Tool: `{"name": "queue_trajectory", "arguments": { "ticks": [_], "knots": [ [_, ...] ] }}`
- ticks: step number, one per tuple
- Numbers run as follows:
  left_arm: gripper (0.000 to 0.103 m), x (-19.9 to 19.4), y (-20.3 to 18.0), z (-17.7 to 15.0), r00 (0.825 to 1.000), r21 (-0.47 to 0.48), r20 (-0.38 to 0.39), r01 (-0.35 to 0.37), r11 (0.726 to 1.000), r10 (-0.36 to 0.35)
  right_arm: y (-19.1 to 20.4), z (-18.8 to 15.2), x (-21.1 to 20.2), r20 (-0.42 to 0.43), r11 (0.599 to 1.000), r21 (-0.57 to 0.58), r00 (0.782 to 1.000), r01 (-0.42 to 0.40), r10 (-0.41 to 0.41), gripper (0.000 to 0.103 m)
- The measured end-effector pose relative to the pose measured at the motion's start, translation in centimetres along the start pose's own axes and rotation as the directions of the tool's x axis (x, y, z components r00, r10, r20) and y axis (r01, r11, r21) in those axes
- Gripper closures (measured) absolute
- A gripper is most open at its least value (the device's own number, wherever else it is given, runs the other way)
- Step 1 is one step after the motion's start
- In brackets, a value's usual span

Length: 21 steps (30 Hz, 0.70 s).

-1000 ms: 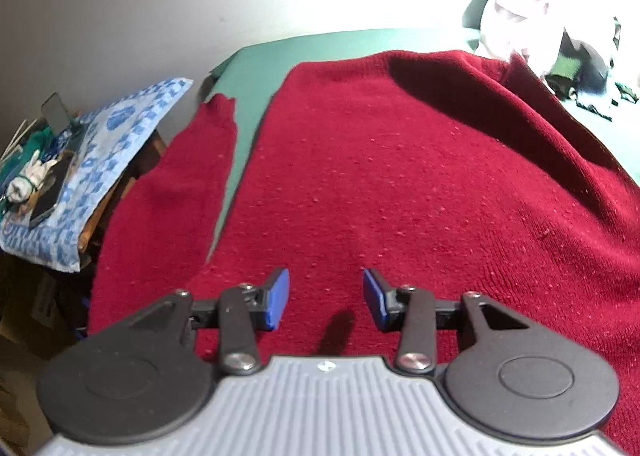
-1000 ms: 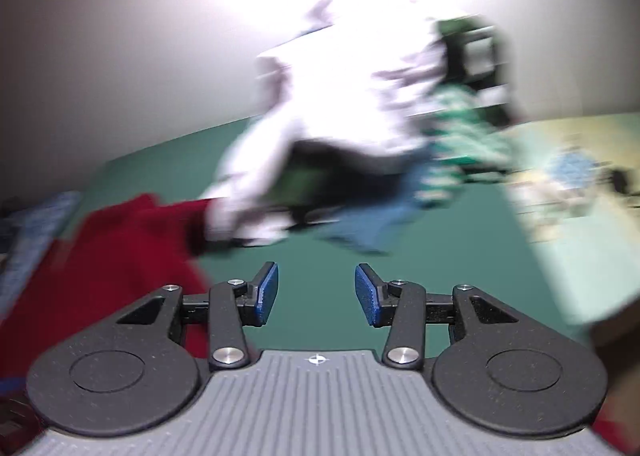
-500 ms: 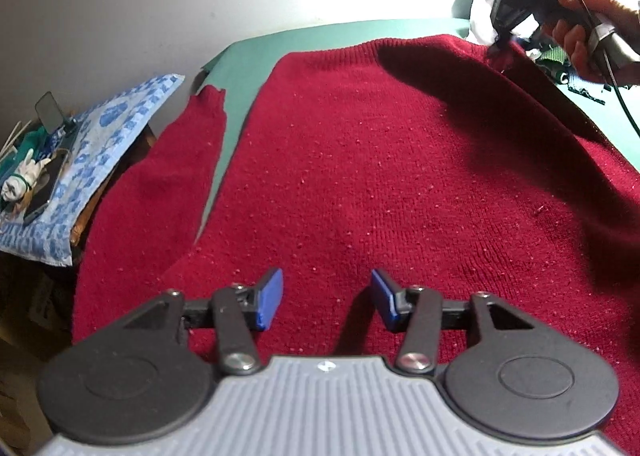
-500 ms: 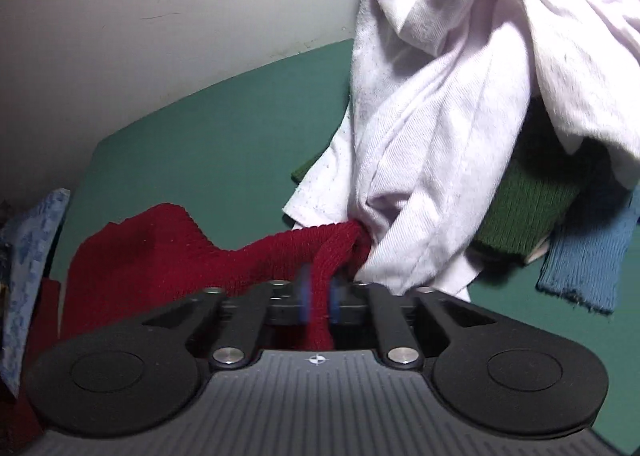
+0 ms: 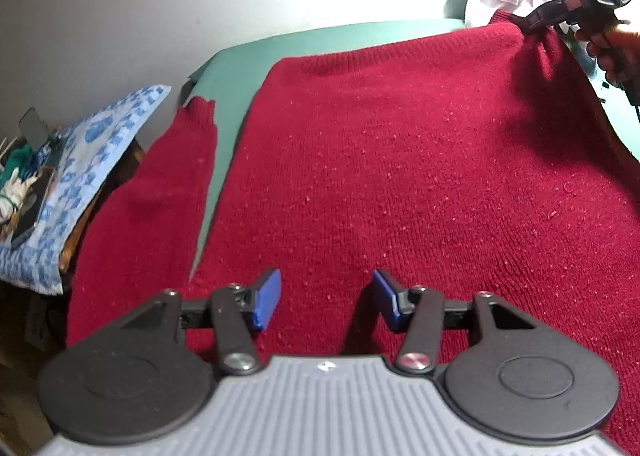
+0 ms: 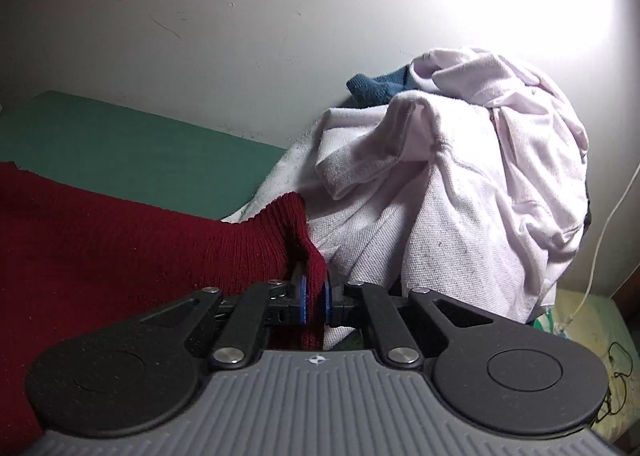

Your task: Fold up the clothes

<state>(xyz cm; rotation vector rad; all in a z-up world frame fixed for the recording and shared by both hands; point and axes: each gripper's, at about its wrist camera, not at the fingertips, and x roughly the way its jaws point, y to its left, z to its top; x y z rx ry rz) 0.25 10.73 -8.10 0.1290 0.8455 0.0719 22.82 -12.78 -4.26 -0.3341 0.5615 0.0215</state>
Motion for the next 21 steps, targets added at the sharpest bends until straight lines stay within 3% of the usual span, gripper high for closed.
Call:
{"name": "queue_trajectory", "arguments": {
  "ticks": [2,4,5,6,7,9,10,12,14,17,19,21],
  "knots": [
    [0.049,0.2,0.4,0.4,1.0,-0.003,0.009,0.0,1.0,0.0,0.2,0.0,-2.4,0.07,0.998,0.004,0.995,0.068,-0.068,0.084],
    [0.049,0.3,1.0,0.8,1.0,-0.018,0.015,0.002,1.0,-0.001,0.5,0.0,-5.1,0.149,0.991,0.015,0.98,0.133,-0.134,0.059],
    [0.048,0.4,1.3,1.0,1.0,-0.027,0.018,0.002,1.0,-0.001,0.7,-0.1,-6.6,0.187,0.989,0.021,0.971,0.146,-0.147,0.057],
    [0.048,0.6,1.6,1.2,1.0,-0.036,0.02,0.001,0.999,-0.001,0.9,-0.2,-7.8,0.205,0.994,0.026,0.973,0.105,-0.108,0.057],
    [0.048,0.9,1.7,1.4,1.0,-0.042,0.019,0.001,0.999,0.0,1.1,-0.4,-8.9,0.205,0.999,0.03,0.979,0.014,-0.02,0.058],
    [0.048,1.5,1.8,1.8,1.0,-0.049,0.013,0.002,0.999,-0.001,2.1,-1.0,-9.3,0.124,0.987,0.043,0.981,-0.155,0.149,0.059],
    [0.048,1.8,1.8,1.9,1.0,-0.051,0.01,0.004,0.999,-0.004,2.7,-1.3,-9.3,0.071,0.97,0.056,0.97,-0.235,0.231,0.06],
    [0.048,2.2,1.8,2.0,1.0,-0.046,0.005,0.01,0.999,-0.009,4.1,-2.5,-8.2,-0.04,0.946,0.1,0.949,-0.309,0.314,0.065],
    [0.046,2.4,1.9,1.9,1.0,-0.037,0.001,0.011,0.999,-0.011,4.1,-3.7,-6.3,-0.119,0.948,0.144,0.946,-0.285,0.303,0.075],
    [0.038,2.4,2.4,1.3,1.0,-0.037,0.012,0.006,0.999,-0.005,1.3,-5.5,-3.9,-0.195,0.958,0.231,0.956,-0.171,0.218,0.082],
    [0.03,2.3,2.8,1.0,1.0,-0.036,0.018,-0.01,0.999,0.01,-0.6,-6.5,-3.6,-0.224,0.959,0.268,0.962,-0.095,0.157,0.098],
    [0.03,2.2,3.4,0.7,1.0,-0.04,0.017,-0.016,0.999,0.017,-2.1,-7.1,-4.9,-0.208,0.949,0.303,0.965,-0.091,0.159,0.098]
  ]
}}
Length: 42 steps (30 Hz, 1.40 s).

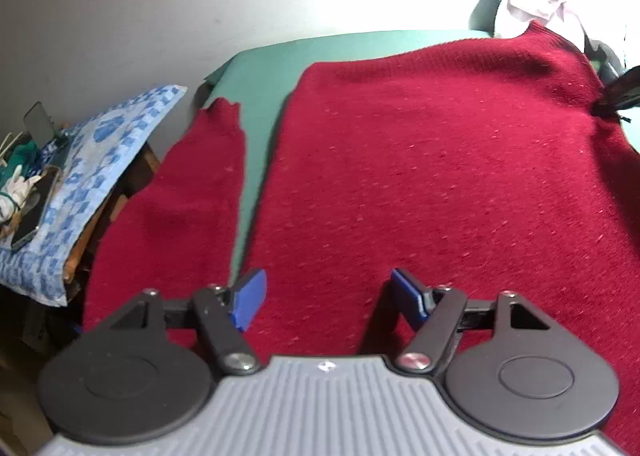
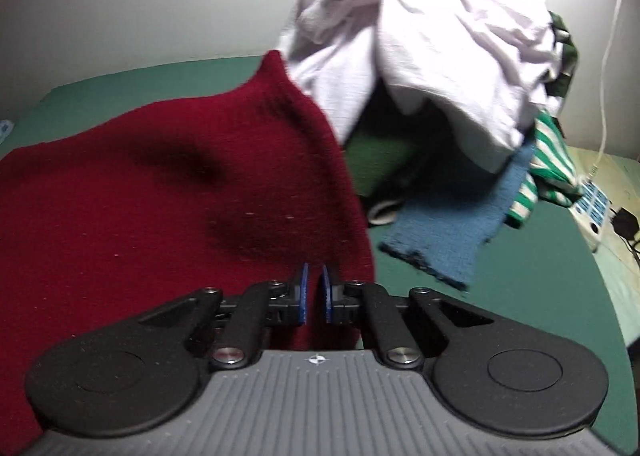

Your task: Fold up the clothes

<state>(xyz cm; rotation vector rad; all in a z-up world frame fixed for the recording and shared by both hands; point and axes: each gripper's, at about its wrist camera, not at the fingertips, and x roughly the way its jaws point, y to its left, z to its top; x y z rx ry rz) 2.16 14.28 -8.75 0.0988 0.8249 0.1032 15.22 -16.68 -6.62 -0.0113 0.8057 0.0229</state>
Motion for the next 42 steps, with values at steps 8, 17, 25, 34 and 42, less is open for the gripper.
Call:
{"name": "queue_trajectory", "arguments": {
  "ticks": [8,17,25,34,42],
  "knots": [
    [0.041,-2.5,0.0,-1.9,0.999,0.036,0.015,0.046,0.998,-0.046,1.3,-7.7,-7.7,-0.075,0.956,-0.041,0.955,-0.29,0.287,0.075],
    [0.04,-2.7,0.8,-3.2,0.997,0.073,0.026,0.064,0.995,-0.066,-2.7,-11.3,-9.2,-0.015,0.988,0.141,0.998,-0.061,0.064,0.097],
    [0.029,-3.2,1.1,-4.7,0.994,0.116,0.088,0.059,0.992,-0.069,-1.2,-16.2,-12.2,0.001,1.0,-0.022,1.0,0.02,-0.019,0.089],
    [0.027,-3.7,2.1,-5.1,0.995,0.107,0.102,0.005,0.994,-0.016,-2.4,-18.0,-15.0,-0.055,1.0,-0.009,0.998,-0.021,0.021,0.082],
    [0.042,-7.8,4.3,-7.7,0.99,0.055,0.047,-0.132,0.99,0.13,-2.1,-19.3,-16.5,0.035,0.993,-0.097,0.997,-0.072,0.075,0.083]
  ]
}}
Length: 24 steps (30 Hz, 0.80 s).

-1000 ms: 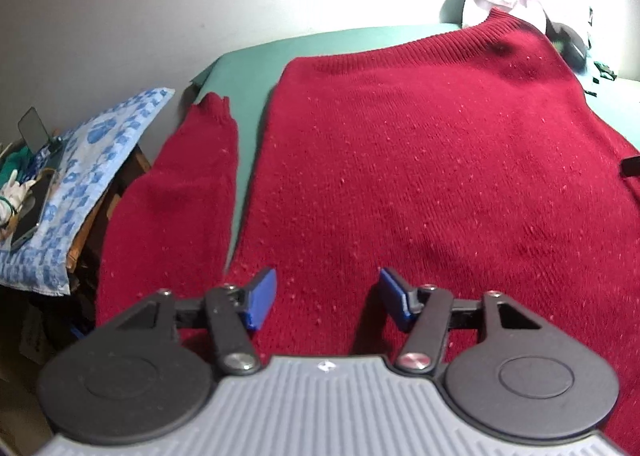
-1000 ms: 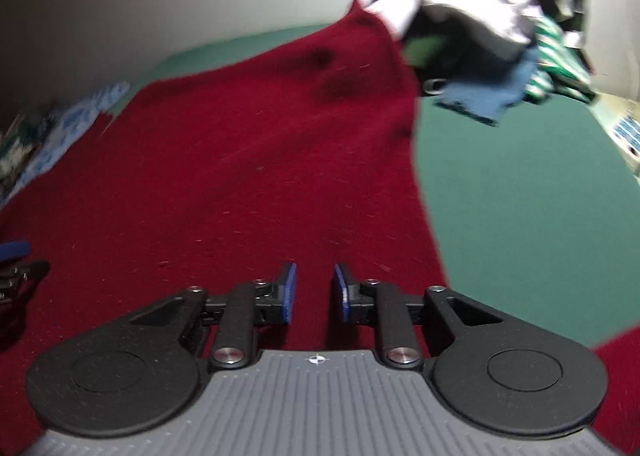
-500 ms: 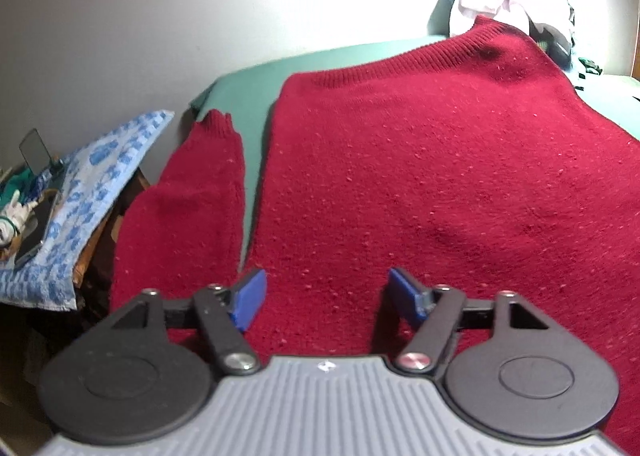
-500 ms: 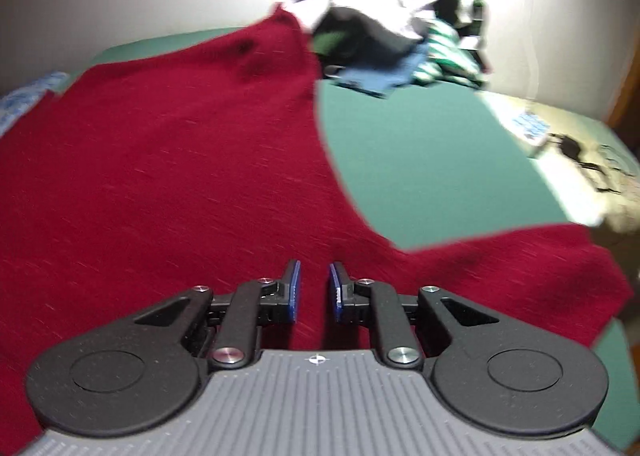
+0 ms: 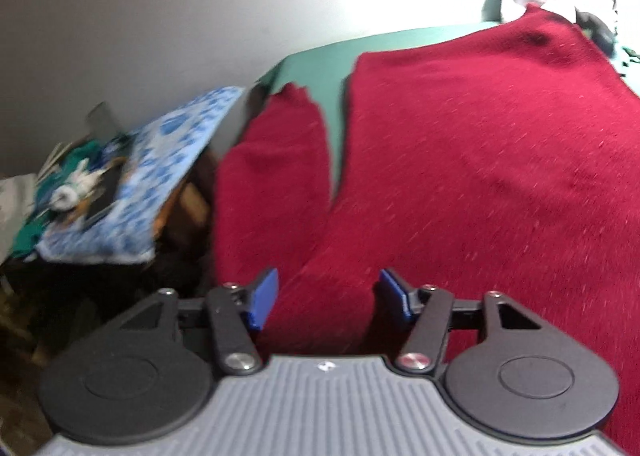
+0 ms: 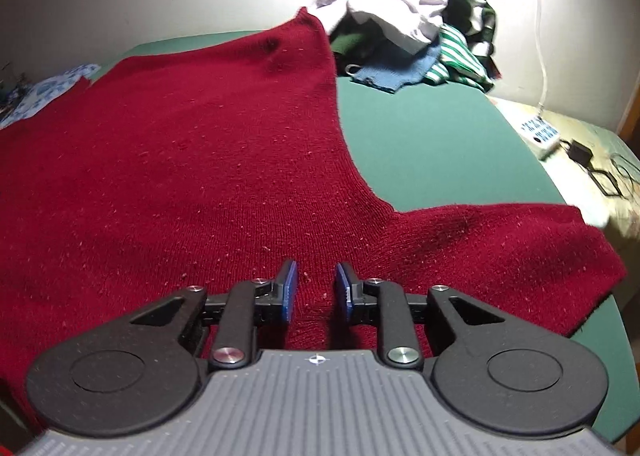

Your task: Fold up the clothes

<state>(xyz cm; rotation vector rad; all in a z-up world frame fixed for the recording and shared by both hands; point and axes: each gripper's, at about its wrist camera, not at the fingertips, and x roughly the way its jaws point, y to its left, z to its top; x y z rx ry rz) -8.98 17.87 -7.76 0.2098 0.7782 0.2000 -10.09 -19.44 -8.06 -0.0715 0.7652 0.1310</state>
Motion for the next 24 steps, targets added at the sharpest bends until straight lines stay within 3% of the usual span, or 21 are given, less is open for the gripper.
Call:
{"name": "queue_trajectory", "arguments": {
  "ticks": [2,5,8,10,13,15,19,24],
  "knots": [
    [0.042,-1.7,0.6,-0.1,1.0,-0.034,-0.011,-0.001,0.999,0.001,0.0,0.6,-0.3,0.005,0.999,-0.029,0.999,-0.038,0.038,0.084],
    [0.044,-4.8,0.5,-0.3,0.998,-0.081,-0.018,0.058,0.995,-0.06,0.7,1.1,-1.6,-0.002,0.969,-0.099,0.974,-0.226,0.227,0.083],
    [0.044,-7.8,-1.3,-1.0,0.989,-0.018,-0.032,0.143,0.99,-0.143,1.6,0.9,-3.3,-0.078,0.879,-0.193,0.9,-0.435,0.429,0.083],
    [0.044,-9.3,-2.7,-1.6,0.973,0.041,-0.065,0.224,0.974,-0.221,2.0,0.7,-4.1,-0.154,0.794,-0.255,0.834,-0.552,0.53,0.083],
    [0.044,-11.0,-4.3,-2.2,0.944,0.106,-0.115,0.322,0.941,-0.31,2.5,0.6,-4.3,-0.277,0.669,-0.288,0.729,-0.685,0.626,0.083],
    [0.044,-11.6,-5.3,-2.5,0.924,0.136,-0.141,0.373,0.918,-0.355,3.1,0.6,-4.2,-0.322,0.608,-0.318,0.686,-0.728,0.653,0.083],
    [0.044,-11.2,-7.5,-3.4,0.911,0.198,-0.192,0.401,0.895,-0.365,4.3,0.7,-3.5,-0.346,0.564,-0.358,0.666,-0.745,0.661,0.083],
    [0.043,-9.5,-9.3,-4.3,0.909,0.204,-0.229,0.395,0.895,-0.349,5.9,-0.1,-2.6,-0.349,0.596,-0.39,0.712,-0.702,0.61,0.075]
  ]
}}
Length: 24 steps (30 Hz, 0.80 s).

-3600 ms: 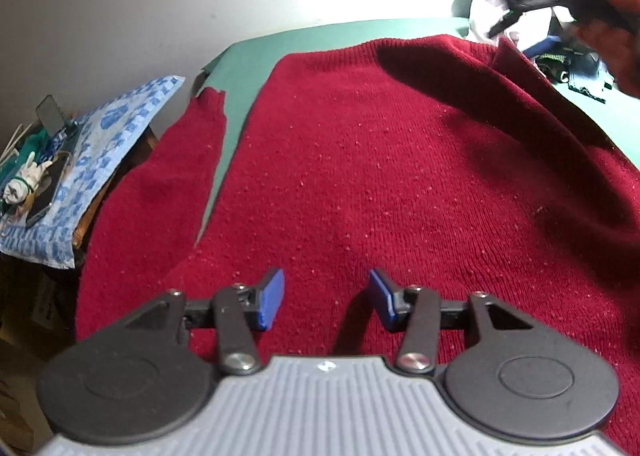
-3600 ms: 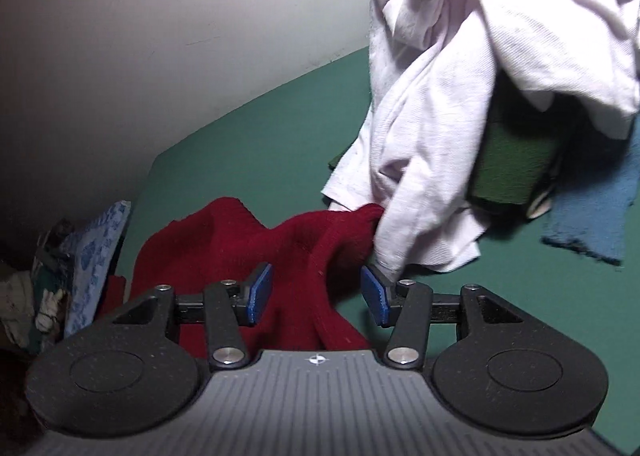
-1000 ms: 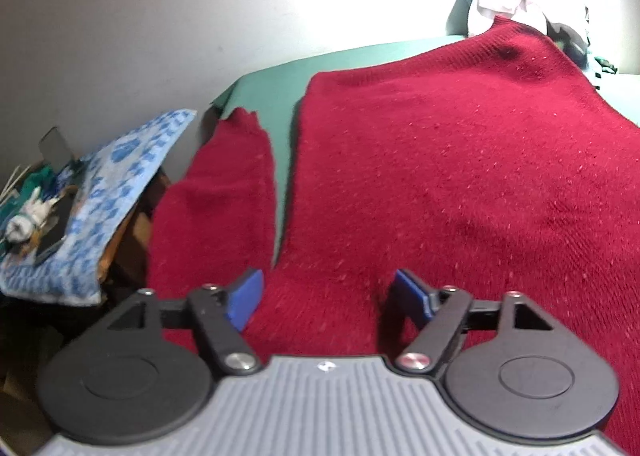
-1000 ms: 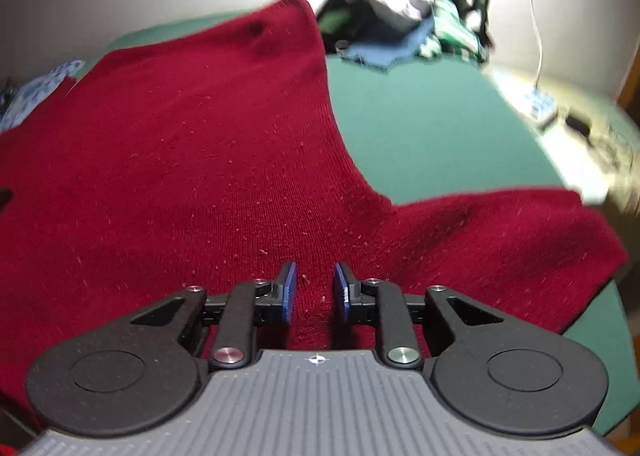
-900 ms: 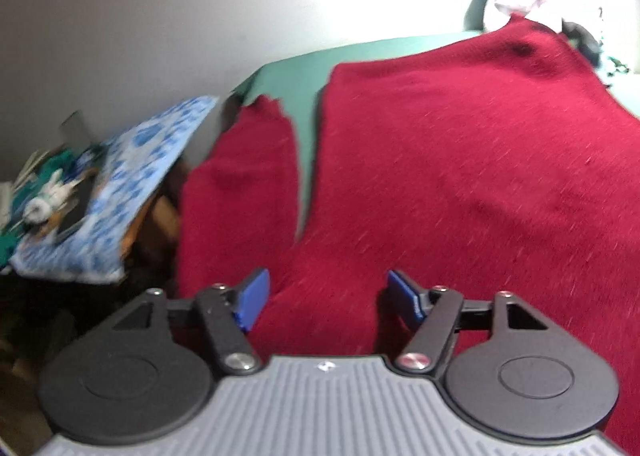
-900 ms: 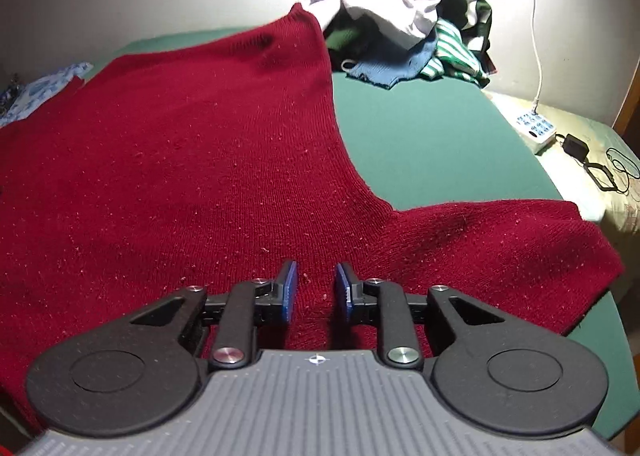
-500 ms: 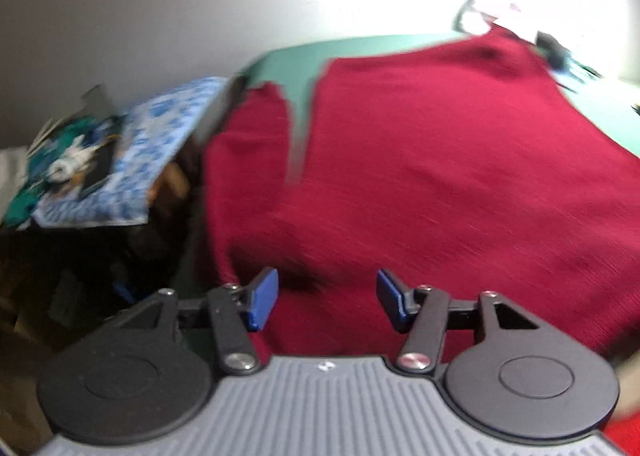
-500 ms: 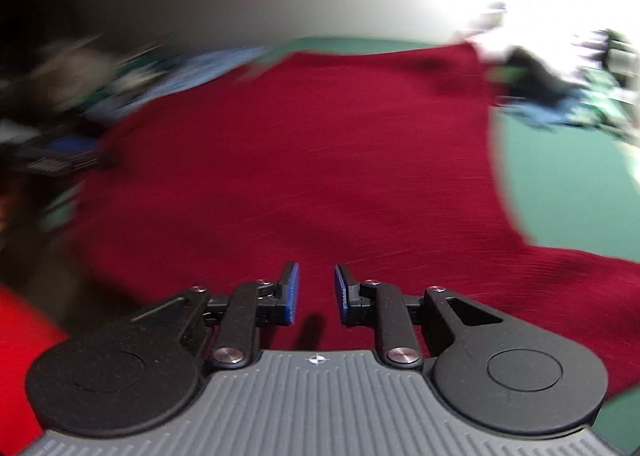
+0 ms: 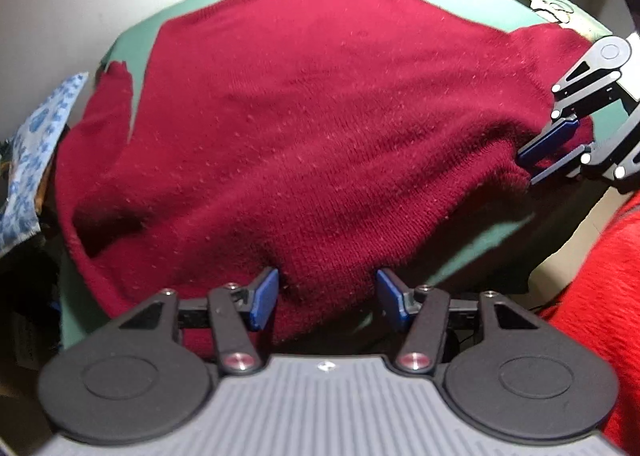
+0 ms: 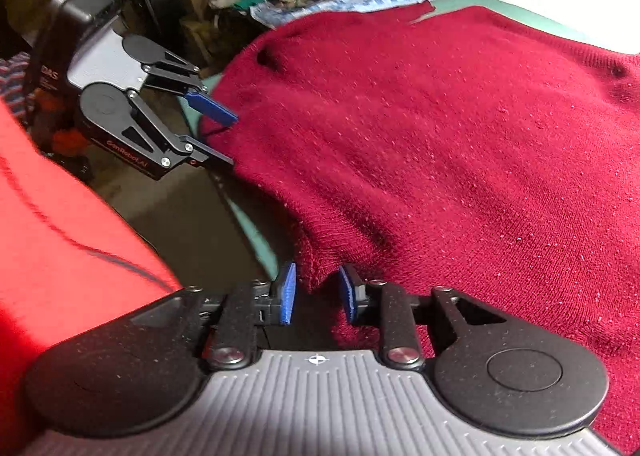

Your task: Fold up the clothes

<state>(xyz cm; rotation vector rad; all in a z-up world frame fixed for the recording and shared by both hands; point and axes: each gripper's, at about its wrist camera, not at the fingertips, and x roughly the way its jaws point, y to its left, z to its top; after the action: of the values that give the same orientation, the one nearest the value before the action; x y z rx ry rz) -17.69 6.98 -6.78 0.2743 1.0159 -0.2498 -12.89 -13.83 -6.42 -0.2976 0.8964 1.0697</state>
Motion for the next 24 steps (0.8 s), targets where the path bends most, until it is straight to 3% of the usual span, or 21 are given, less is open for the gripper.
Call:
{"name": "queue_trajectory", "arguments": {
  "ticks": [5,8,12,13,15,18,21,23,24],
  "knots": [
    [0.04,0.9,-0.5,0.1,1.0,0.026,0.005,-0.001,1.0,0.001,0.2,-0.8,0.5,0.034,1.0,-0.015,0.999,0.022,-0.021,0.073],
    [0.045,0.8,-0.4,0.1,1.0,0.019,-0.007,0.021,1.0,-0.021,0.1,-0.9,0.9,0.033,0.999,-0.028,0.999,0.028,-0.027,0.077],
    [0.064,0.1,-0.4,0.1,0.999,0.054,-0.036,0.038,0.998,-0.036,-1.0,-0.1,0.6,-0.01,0.999,0.035,0.999,-0.038,0.038,0.092],
    [0.073,-0.2,-0.3,0.1,0.998,0.06,-0.042,0.041,0.997,-0.038,-1.4,0.0,0.3,-0.017,0.995,0.065,0.997,-0.079,0.08,0.092],
    [0.079,-1.4,-0.1,0.2,0.998,0.056,-0.038,0.06,0.997,-0.058,-1.6,-0.1,-0.7,-0.016,0.986,0.083,0.989,-0.145,0.147,0.092],
    [0.073,-2.5,-0.3,-0.1,0.996,0.078,-0.04,0.079,0.994,-0.076,-1.8,-0.5,-1.0,-0.045,0.98,0.091,0.982,-0.178,0.183,0.092],
    [0.07,-1.6,-0.3,-0.9,0.997,0.109,-0.073,0.047,0.993,-0.039,-2.1,-0.8,-0.1,-0.073,0.98,0.118,0.982,-0.162,0.171,0.089],
    [0.07,-1.1,-0.3,-1.0,0.997,0.118,-0.076,0.013,0.993,-0.004,-2.2,-0.4,-0.7,-0.043,0.975,0.122,0.98,-0.187,0.193,0.084],
    [0.065,-0.9,-0.2,-1.1,0.997,0.121,-0.073,-0.004,0.993,0.013,-2.4,-0.2,-1.3,-0.01,0.969,0.129,0.977,-0.21,0.213,0.082]
  ]
}}
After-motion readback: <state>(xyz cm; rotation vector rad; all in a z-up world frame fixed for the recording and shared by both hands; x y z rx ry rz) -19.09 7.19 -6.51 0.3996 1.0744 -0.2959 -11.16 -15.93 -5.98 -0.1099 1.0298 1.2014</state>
